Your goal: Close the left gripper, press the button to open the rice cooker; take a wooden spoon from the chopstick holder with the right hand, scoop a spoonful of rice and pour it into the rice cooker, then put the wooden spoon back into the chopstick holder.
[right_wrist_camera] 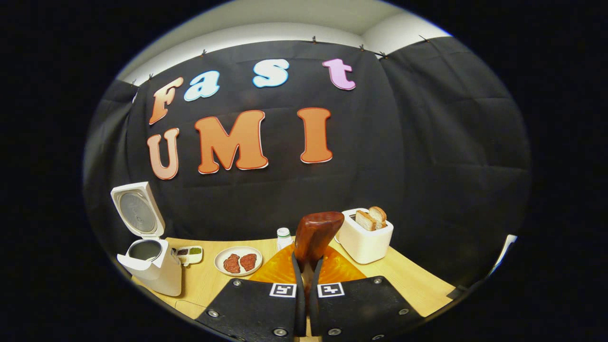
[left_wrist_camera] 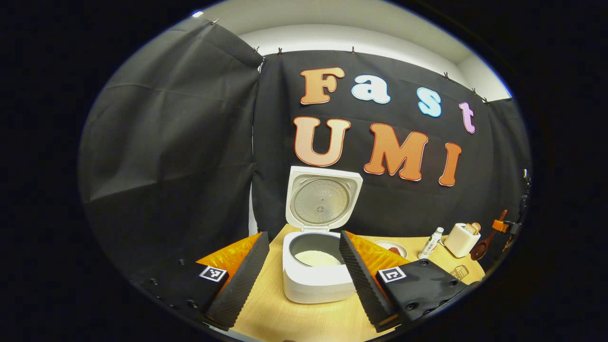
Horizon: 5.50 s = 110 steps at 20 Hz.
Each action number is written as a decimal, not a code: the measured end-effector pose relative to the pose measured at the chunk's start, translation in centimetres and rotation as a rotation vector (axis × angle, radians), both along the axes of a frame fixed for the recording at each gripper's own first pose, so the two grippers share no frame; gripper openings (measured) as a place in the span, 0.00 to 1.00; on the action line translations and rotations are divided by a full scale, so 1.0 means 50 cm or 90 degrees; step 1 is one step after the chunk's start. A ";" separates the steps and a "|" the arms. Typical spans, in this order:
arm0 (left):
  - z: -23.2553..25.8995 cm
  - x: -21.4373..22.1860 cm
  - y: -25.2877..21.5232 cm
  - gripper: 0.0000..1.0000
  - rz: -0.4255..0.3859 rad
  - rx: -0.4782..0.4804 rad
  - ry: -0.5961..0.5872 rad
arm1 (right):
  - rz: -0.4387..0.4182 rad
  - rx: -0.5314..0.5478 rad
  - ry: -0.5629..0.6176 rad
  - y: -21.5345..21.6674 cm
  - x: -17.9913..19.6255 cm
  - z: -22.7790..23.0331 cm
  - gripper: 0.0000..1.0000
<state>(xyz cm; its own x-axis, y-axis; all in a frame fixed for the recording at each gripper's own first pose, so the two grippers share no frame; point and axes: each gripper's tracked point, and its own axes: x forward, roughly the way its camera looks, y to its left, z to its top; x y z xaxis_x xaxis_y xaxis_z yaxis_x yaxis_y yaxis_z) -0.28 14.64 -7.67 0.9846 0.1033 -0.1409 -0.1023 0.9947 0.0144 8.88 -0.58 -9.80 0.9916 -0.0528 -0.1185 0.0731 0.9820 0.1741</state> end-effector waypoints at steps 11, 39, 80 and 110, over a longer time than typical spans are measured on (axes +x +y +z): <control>0.004 -0.005 -0.042 1.00 0.019 0.024 0.007 | -0.010 0.109 0.078 -0.052 0.039 -0.219 0.02; 0.001 -0.023 -0.075 1.00 0.006 0.029 0.021 | -0.079 0.028 0.123 -0.182 0.039 -0.240 0.95; 0.214 0.683 -0.091 1.00 -0.074 0.036 0.057 | -0.008 -0.073 0.097 0.060 -0.085 -0.025 0.95; -0.030 0.560 -0.098 1.00 -0.114 -0.016 0.235 | 0.066 -0.087 0.082 0.089 -0.059 0.016 0.95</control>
